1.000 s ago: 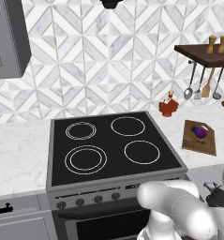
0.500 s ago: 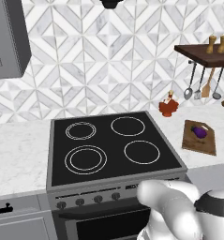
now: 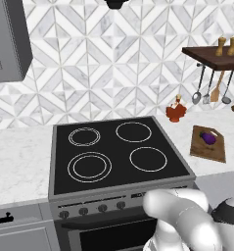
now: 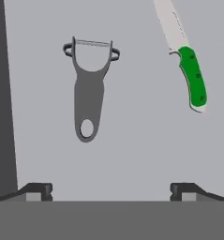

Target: Place the appropriate cutting tool for cutting the eggplant skin on the cutting board.

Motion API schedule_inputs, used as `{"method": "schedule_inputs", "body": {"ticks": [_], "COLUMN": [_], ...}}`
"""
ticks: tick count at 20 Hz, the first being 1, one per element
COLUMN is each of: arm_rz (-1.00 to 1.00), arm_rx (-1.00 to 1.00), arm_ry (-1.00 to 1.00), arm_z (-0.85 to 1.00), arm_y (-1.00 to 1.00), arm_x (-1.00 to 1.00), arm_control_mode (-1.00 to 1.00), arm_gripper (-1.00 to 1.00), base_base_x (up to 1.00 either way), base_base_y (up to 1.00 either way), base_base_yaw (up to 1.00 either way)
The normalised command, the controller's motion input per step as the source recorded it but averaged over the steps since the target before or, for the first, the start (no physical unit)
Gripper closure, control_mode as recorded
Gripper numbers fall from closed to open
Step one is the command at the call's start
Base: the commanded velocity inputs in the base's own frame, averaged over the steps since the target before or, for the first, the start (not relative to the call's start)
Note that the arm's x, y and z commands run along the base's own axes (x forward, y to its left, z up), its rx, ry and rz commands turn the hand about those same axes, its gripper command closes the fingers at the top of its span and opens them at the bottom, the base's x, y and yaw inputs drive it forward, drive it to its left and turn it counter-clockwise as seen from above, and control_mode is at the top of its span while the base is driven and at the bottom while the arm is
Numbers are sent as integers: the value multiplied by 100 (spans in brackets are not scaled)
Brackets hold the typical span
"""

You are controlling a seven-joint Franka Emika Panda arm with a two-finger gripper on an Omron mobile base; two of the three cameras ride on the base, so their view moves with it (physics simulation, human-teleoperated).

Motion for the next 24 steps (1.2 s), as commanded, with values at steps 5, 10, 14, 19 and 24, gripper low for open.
{"method": "schedule_inputs", "body": {"ticks": [5,10,14,19,24], "arm_rz": [0,0,0,0,0], "arm_rx": [0,0,3,7,4], "arm_ry": [-4,1,7,3,1], "arm_z": [-9,-12,-26,-38,-36], "arm_y": [-4,8,18,11,3], "arm_x": [42,40,16,0,0], "arm_control_mode": [-100,-100,-100,-100,-100], "arm_gripper": [-100,-100,-100,-100,-100], "base_base_x": [0,0,0,0,0], "base_base_y": [0,0,0,0,0], "base_base_yaw": [0,0,0,0,0]}}
